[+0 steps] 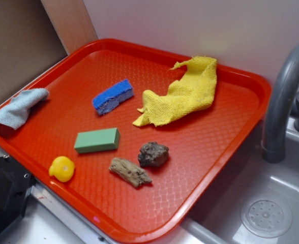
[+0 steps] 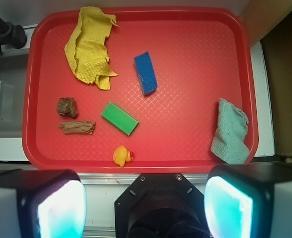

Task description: Grab the blue cloth.

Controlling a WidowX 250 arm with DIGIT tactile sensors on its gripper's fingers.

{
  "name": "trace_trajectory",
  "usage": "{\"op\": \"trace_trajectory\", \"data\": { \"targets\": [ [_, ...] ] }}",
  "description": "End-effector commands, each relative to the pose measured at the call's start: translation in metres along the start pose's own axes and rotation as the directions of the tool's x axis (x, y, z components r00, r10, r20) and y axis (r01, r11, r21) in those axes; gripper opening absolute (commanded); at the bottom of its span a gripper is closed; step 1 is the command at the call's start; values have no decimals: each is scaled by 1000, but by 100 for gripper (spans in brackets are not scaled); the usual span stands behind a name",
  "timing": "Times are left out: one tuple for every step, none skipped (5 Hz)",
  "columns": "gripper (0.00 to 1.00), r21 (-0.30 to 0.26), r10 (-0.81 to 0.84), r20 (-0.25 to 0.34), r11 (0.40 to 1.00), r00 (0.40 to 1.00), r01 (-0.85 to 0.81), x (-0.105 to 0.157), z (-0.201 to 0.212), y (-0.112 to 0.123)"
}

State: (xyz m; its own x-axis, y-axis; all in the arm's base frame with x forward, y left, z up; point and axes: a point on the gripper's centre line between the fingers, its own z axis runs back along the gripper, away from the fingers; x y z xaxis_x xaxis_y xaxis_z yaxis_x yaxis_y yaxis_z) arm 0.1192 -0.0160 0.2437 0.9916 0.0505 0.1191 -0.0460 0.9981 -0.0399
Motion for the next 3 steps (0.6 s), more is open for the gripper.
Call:
{"op": "trace_trajectory", "data": {
  "targets": [
    [100,0,0,0,1000,1000,0,0,0,0],
    [100,47,-131,-51,990,990,133,22,-52,28],
    [100,-15,-329,-79,944,941,329,35,-89,50]
  ]
}}
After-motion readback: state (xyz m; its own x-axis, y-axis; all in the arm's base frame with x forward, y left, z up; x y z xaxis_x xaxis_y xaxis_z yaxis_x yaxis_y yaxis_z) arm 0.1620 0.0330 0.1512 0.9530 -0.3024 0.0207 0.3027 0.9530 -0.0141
